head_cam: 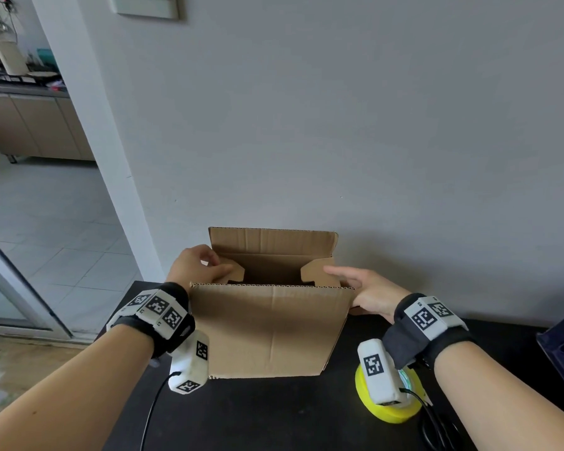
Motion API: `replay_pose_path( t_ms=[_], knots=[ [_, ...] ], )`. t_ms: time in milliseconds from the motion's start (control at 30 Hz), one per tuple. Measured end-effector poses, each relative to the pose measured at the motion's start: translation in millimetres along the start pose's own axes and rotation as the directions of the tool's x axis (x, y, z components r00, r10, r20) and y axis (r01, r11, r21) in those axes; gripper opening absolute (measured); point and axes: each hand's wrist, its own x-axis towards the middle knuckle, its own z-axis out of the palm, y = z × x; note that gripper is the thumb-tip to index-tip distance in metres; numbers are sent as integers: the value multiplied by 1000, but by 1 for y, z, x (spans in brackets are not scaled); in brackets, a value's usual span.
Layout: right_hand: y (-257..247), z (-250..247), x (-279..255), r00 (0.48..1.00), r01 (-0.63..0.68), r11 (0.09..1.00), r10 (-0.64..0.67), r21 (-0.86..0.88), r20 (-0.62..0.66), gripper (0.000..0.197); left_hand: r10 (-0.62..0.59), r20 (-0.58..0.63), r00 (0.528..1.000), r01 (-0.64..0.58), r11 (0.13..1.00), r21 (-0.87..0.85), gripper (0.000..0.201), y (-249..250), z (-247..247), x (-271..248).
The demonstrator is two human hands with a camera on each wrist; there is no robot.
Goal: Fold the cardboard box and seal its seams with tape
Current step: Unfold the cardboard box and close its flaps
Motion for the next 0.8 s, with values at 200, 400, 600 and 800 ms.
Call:
replay_pose_path(
  t_ms=[200, 400, 600, 800],
  knots=[
    [-8, -12, -11, 993, -35, 996, 44, -85, 111, 84, -21, -18, 1000, 18, 988, -150, 13, 5, -1, -6],
    [-13, -5, -18, 978, -47, 997, 32, 69, 205, 83, -73, -74, 995, 49, 956, -289, 34, 5, 2, -11],
    [-15, -2, -16, 995, -20, 997, 12, 78, 101, 91, -133, 110, 985, 172, 734, -657, 41, 7, -5, -17],
    [-17, -4, -13, 999, -23, 998, 25, 58, -27, 55, -3, 134, 991, 92, 743, -663, 55, 12, -9, -25]
  ],
)
